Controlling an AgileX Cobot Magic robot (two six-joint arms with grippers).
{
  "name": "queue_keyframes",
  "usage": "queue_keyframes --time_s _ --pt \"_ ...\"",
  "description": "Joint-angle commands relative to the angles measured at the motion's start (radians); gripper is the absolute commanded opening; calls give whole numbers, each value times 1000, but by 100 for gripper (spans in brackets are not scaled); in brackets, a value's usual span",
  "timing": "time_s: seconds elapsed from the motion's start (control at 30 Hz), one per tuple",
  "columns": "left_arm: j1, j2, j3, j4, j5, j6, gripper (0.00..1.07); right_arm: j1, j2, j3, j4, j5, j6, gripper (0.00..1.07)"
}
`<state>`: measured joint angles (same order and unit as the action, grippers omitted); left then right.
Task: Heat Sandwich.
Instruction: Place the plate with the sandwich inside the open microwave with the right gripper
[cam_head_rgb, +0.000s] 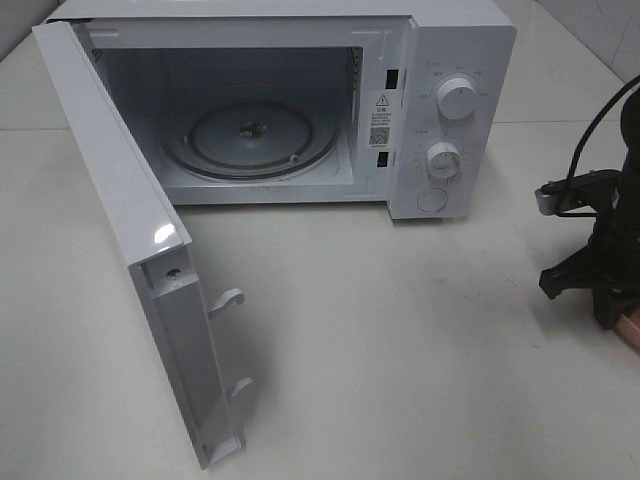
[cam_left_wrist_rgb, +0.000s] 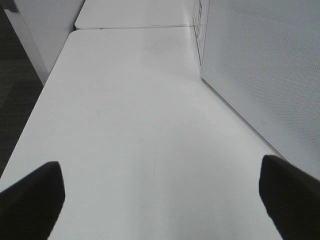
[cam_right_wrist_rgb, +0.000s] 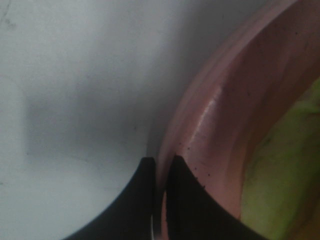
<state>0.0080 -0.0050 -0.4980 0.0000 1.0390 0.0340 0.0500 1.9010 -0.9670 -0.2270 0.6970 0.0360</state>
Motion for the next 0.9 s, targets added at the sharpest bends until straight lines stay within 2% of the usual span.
queue_keyframes --time_s 0.03,0.33,0.67,0.9 --pt "0 1 3 -6 -4 1 106 -4 5 -3 -7 -4 9 0" --pt "0 1 3 -6 -4 1 106 -2 3 -3 -20 2 22 0" --pt "0 1 3 -6 -4 1 106 4 -41 -3 -116 54 121 0" --pt "0 1 3 -6 -4 1 106 70 -87 -3 -214 130 203 0"
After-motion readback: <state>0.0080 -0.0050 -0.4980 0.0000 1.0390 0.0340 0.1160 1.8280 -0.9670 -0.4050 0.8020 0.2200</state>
